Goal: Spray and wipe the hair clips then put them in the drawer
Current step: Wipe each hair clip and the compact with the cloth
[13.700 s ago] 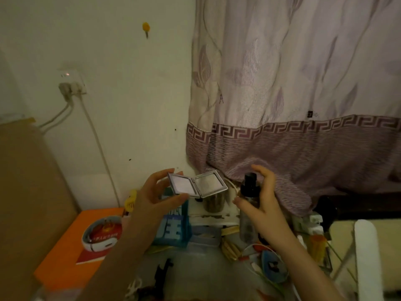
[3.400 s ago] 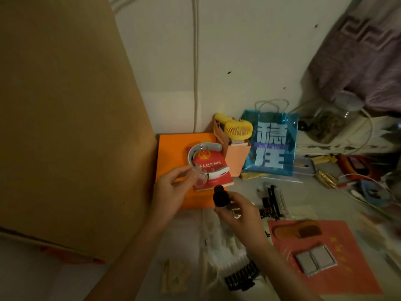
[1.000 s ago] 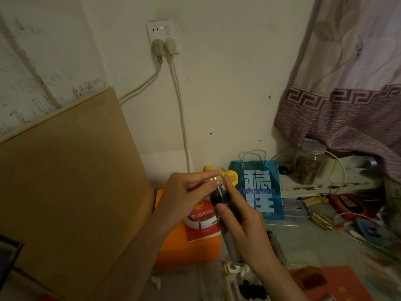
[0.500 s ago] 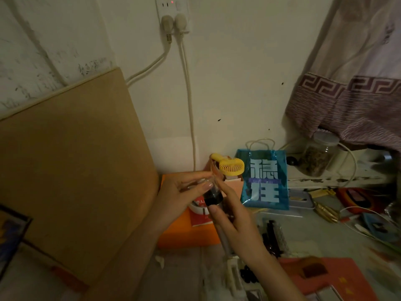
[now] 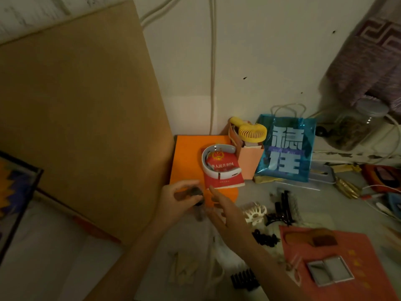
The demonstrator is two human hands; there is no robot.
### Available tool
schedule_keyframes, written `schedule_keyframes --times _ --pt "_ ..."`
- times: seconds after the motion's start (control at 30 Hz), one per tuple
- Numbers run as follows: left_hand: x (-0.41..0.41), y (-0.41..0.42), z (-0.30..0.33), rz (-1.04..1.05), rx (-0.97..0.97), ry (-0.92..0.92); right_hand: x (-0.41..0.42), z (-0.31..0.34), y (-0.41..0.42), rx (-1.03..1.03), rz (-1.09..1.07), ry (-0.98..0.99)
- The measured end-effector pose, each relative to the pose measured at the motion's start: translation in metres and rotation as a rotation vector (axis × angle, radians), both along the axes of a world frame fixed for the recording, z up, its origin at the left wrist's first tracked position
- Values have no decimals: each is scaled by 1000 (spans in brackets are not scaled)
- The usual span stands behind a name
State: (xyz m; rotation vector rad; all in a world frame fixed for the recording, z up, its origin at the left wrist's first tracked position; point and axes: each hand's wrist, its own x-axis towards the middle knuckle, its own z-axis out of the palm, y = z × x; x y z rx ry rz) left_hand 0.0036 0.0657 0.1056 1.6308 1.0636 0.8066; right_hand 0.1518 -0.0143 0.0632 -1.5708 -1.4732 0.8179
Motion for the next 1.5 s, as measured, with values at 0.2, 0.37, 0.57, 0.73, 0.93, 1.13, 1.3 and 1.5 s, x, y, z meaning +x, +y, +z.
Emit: schedule_keyframes --times 0.2,0.37,0.57,0.73,0.93,1.13,1.3,1.5 --pt "-13 -2 -58 95 -138 25 -5 -39 -7 -183 42 -299" --pt "-26 -5 -110 109 -227 139 -8 -68 -18 -361 119 -536" --pt "-35 -8 -139 126 -199 174 -14 -87 -34 -438 118 -548" --pt "-37 -6 -143 78 -80 230 -17 -94 -41 -464 129 -594" --pt "-39 -12 -149 55 80 280 -21 -96 -43 -484 129 -615" --pt "-44 -15 -146 57 36 287 -20 -96 -50 -502 145 -645" --pt "-55 -30 -147 174 -60 336 -23 -96 -60 -502 182 -675" --pt "-83 -65 -174 67 -8 646 -31 -103 -72 -512 210 -644"
